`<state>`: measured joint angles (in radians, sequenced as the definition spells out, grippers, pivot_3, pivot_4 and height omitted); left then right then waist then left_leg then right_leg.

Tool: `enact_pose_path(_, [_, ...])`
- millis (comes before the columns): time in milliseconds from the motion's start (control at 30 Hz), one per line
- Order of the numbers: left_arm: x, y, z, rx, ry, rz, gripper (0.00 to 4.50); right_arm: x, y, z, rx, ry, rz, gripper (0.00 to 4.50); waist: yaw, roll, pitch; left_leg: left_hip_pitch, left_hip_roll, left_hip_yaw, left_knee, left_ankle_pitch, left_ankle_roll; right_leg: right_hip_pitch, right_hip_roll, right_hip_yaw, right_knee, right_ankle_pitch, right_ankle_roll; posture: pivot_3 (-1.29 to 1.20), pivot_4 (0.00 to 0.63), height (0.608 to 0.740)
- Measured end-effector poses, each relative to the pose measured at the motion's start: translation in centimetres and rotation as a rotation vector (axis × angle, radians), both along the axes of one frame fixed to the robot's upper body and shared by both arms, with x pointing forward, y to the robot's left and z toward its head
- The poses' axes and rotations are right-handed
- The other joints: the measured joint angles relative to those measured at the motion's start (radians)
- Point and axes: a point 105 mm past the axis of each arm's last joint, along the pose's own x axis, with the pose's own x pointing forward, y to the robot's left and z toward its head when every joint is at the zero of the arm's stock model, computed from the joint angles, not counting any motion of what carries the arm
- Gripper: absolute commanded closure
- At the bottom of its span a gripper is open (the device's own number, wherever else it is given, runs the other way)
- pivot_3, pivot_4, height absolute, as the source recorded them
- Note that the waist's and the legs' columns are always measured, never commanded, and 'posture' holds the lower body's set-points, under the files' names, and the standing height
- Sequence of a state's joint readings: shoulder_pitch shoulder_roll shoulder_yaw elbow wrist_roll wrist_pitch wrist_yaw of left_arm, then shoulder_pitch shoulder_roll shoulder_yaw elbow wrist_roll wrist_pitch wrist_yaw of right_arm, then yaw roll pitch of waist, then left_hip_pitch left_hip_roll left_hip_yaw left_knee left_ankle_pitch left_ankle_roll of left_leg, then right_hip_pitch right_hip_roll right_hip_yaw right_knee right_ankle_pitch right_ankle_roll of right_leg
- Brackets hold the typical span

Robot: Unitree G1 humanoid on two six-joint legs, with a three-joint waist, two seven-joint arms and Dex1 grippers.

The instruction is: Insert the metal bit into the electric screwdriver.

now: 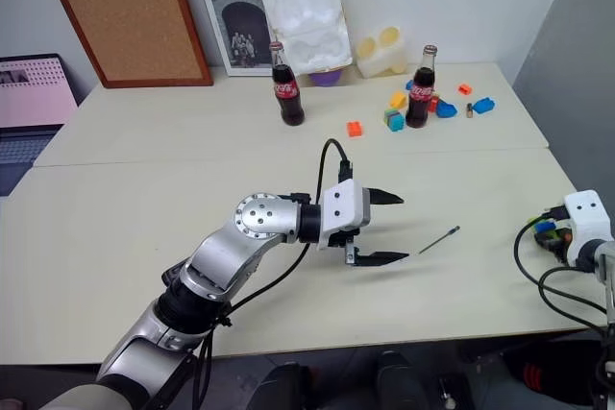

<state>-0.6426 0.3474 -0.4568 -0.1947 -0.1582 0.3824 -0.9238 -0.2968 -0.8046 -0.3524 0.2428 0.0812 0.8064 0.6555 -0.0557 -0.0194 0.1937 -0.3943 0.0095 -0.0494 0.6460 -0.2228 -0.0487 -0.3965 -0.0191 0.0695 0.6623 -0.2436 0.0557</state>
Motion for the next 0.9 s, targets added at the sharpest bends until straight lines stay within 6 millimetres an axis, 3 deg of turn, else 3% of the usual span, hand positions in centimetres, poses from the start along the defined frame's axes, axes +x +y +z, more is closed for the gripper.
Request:
enact_pose_path(167, [0.5,0.4,0.0,-0.002,0.002,0.036,0.0,-0.1,0.0,0.5,0.008,-0.02,0.003,0.92,0.001,0.001,0.0,-0.003,0.0,0.0,-0.001,0.0,0.0,-0.004,0.0,0.0,0.0,0.0,0.001,0.0,0.15,0.74])
enact_pose_path(267, [1.6,1.5,-0.1,0.01,0.025,0.103,0.0,-0.8,0.0,1.9,-0.003,-0.059,0.019,0.26,0.002,0.001,-0.001,-0.006,0.0,0.0,-0.001,0.0,0.0,-0.007,0.0,0.0,0.001,0.0,0.001,0.0,0.15,0.74])
enact_pose_path(400, [3.6,4.1,0.8,0.014,0.074,0.242,0.0,-1.9,1.2,5.0,-0.035,-0.125,0.131,0.26,-0.001,0.001,0.0,-0.006,0.001,0.0,-0.001,0.0,0.0,-0.008,0.001,0.0,0.001,0.0,0.001,0.0,0.15,0.74])
enact_pose_path(533, [4.9,8.1,2.7,0.032,0.069,0.389,0.0,-3.8,8.3,7.4,-0.056,-0.19,0.572,0.26,-0.008,0.001,0.0,-0.005,0.003,-0.001,-0.002,0.0,0.0,-0.008,0.003,0.0,0.001,0.0,0.001,0.0,0.15,0.74])
enact_pose_path(633, [5.0,13.2,3.6,0.147,0.052,0.51,0.0,-5.7,14.7,8.2,0.016,-0.206,0.907,0.26,-0.019,-0.001,0.001,-0.005,0.004,-0.002,-0.002,0.0,0.0,-0.008,0.005,-0.001,0.001,0.0,0.001,0.0,0.15,0.74])
enact_pose_path(733, [5.0,16.4,4.1,0.222,0.075,0.609,0.0,-6.6,18.1,8.4,0.064,-0.204,1.076,0.26,-0.017,-0.003,0.002,-0.005,0.003,-0.001,-0.001,0.0,0.0,-0.008,0.003,0.0,0.0,-0.001,0.0,0.0,0.15,0.74])
enact_pose_path(900, [3.7,20.2,3.1,0.354,0.178,0.66,0.0,-6.6,22.6,8.5,0.097,-0.217,1.272,0.26,-0.008,-0.012,0.007,-0.007,0.002,-0.001,-0.002,0.0,0.0,-0.009,0.001,-0.001,-0.001,-0.003,-0.004,0.0,0.15,0.74])
